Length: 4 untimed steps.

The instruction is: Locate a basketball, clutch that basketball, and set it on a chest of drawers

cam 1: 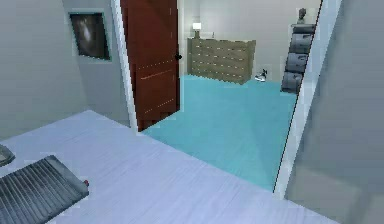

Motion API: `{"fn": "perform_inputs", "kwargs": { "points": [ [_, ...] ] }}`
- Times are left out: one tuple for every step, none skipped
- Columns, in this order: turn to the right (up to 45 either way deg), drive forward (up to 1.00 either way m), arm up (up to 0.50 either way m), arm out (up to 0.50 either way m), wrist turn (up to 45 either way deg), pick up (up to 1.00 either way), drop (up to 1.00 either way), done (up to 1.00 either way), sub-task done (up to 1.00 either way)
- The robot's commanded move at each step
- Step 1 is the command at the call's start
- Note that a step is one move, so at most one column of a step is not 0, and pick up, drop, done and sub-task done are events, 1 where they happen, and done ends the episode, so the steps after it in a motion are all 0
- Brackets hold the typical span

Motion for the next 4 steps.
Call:
{"fn": "perform_inputs", "kwargs": {
  "points": [
    [0.0, 1.0, 0.0, 0.0, 0.0, 0.0, 0.0, 0.0, 0.0],
    [0.0, 0.4, 0.0, 0.0, 0.0, 0.0, 0.0, 0.0, 0.0],
    [30.0, 0.0, 0.0, 0.0, 0.0, 0.0, 0.0, 0.0, 0.0],
    [3.0, 0.0, 0.0, 0.0, 0.0, 0.0, 0.0, 0.0, 0.0]
  ]
}}
